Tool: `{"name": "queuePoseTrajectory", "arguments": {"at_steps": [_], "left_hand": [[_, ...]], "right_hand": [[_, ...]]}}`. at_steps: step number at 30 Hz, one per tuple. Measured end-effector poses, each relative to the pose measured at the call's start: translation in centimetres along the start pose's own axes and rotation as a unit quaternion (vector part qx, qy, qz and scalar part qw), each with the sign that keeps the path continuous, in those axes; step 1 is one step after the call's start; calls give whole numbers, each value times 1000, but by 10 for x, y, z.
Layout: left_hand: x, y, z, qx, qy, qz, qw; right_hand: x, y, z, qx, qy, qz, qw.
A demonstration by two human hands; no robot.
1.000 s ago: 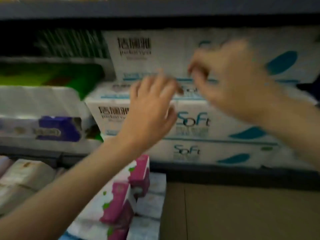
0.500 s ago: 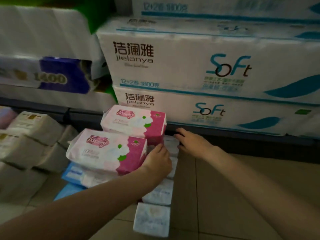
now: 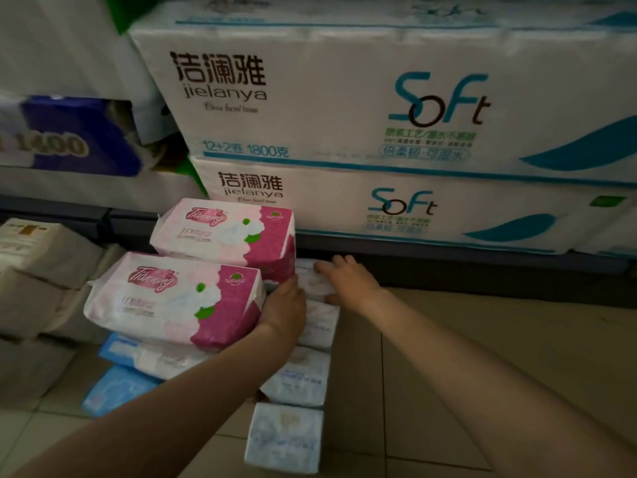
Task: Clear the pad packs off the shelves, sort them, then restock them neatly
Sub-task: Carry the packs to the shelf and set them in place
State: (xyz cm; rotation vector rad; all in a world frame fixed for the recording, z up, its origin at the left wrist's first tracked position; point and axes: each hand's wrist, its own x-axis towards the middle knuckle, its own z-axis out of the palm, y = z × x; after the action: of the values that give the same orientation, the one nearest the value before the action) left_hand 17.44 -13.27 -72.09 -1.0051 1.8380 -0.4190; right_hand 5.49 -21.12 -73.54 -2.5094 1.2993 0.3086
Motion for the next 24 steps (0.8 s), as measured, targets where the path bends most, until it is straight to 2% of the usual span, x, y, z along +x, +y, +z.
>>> {"name": "queuePoseTrajectory", "arguments": {"at_steps": [5,11,15,19,21,24], "left_hand": [[-1,-7,-5,-108,18,4,994],[-3,-4,-24,-233,62,65,968],[-2,-7,-43,-259,38,58,963],[-10,-21,-63,-267,77,70,958],[-16,-32,-76,-320,95,85,939],[-31,-63,-93,-423,107,139,889]], "right_hand": [[-15,5,-9,-20,-2,18,1000],[-67,36,2,-44,-1,66,997],[-73,35,15,-32,6,111,993],[-66,30,0,-13,6,137,990],[-73,37,-20,3,4,145,989],[-100,50,-65,62,22,165,984]]}}
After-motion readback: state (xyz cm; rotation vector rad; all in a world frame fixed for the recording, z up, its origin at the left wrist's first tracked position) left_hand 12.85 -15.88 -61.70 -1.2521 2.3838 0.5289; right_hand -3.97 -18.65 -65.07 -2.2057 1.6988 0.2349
